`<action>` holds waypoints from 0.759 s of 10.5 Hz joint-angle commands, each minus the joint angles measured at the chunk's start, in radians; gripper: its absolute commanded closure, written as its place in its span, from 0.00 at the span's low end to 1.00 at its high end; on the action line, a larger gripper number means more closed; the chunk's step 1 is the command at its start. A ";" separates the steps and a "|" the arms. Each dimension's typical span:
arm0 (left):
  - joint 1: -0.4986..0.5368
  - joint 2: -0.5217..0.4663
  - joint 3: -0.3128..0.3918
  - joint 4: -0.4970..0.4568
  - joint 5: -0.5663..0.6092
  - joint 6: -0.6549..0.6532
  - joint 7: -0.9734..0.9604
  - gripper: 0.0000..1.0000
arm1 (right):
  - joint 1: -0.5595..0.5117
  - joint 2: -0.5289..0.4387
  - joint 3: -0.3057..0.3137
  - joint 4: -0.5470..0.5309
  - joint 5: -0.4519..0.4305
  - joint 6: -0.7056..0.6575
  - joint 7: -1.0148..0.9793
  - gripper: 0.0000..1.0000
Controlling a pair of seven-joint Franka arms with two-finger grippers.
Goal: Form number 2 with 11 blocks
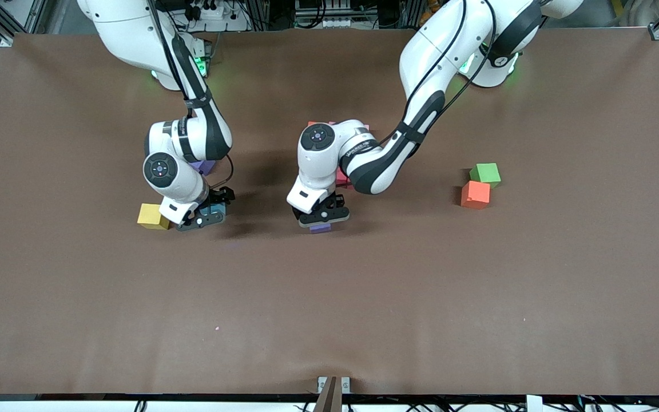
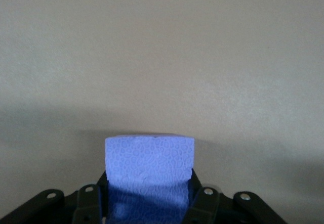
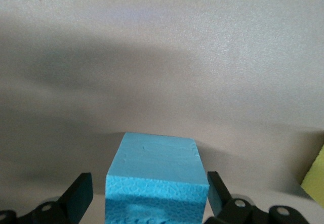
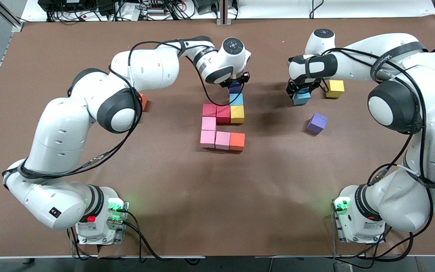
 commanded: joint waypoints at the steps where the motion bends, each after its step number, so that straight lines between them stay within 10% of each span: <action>1: -0.001 -0.024 -0.010 -0.034 0.038 0.015 -0.033 0.69 | 0.001 -0.040 0.001 -0.030 0.020 0.000 -0.020 0.14; 3: 0.001 -0.027 -0.026 -0.059 0.068 0.015 -0.034 0.69 | 0.001 -0.040 0.001 -0.027 0.020 0.000 -0.020 0.58; 8: 0.039 -0.033 -0.078 -0.091 0.162 0.015 -0.014 0.64 | -0.001 -0.051 0.001 0.049 0.020 -0.091 -0.016 0.64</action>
